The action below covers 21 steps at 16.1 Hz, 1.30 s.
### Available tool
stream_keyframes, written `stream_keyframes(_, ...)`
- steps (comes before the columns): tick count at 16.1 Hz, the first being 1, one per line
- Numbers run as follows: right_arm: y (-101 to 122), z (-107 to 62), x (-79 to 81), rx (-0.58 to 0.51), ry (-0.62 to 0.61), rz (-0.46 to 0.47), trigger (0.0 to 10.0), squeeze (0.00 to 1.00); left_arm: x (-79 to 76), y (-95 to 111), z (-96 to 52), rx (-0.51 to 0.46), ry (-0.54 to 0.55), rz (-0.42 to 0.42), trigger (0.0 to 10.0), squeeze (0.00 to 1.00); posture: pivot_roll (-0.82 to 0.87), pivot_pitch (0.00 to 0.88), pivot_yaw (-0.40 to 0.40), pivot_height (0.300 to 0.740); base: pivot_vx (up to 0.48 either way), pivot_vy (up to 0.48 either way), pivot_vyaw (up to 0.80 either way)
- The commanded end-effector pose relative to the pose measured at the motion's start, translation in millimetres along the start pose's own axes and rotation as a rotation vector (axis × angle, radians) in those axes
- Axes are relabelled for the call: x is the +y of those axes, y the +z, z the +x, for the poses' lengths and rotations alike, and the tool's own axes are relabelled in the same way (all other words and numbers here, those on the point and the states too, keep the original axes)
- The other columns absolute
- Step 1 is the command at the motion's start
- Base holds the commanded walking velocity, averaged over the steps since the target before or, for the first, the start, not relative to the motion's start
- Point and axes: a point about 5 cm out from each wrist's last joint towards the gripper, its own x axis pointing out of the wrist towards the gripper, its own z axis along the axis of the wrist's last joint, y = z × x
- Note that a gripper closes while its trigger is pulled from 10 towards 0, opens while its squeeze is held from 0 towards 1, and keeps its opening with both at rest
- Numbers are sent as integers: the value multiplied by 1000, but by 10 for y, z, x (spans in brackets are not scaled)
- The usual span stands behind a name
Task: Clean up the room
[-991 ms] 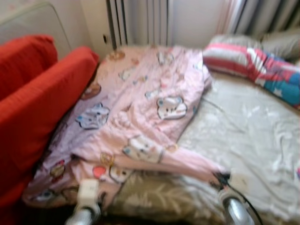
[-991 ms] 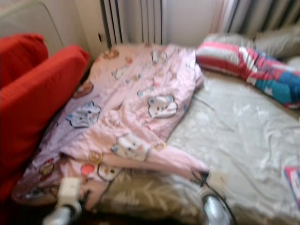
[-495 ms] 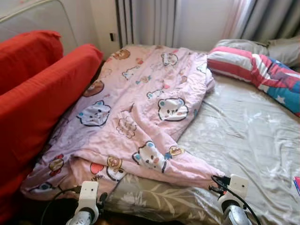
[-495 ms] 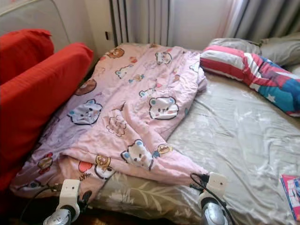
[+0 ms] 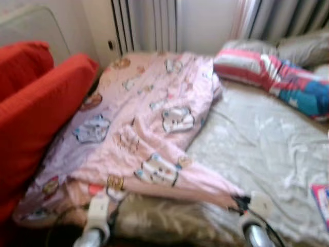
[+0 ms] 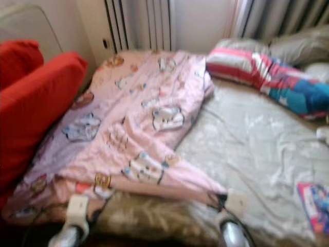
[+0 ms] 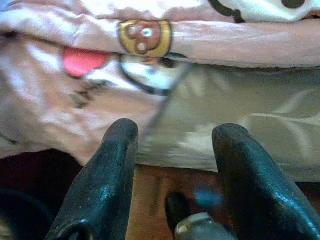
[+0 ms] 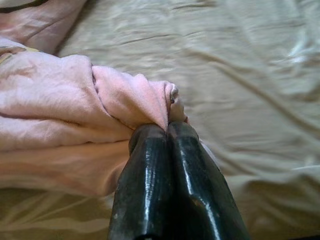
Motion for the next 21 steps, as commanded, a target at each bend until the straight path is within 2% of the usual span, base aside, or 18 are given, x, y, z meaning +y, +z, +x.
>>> stream_keyframes(1,26,12,-3,-7,-8,6,10000,0,31,-41,-17,20,-4,23,10000,0,47,103,-13,740,0,-480,0)
stream_keyframes(6,-94,-50,-17,29,-3,-2,10000,0,30,-46,-17,25,-3,17,10000,0,45,104,-15,740,0,-441,0)
stream_keyframes(10,-308,-159,-79,117,-14,-24,10000,0,40,-74,-26,40,-4,11,10000,0,39,104,-13,740,0,0,0)
stream_keyframes(21,-332,-169,-109,138,-28,-15,10000,0,36,-68,-22,41,-10,7,10000,0,40,98,-12,740,-48,0,0)
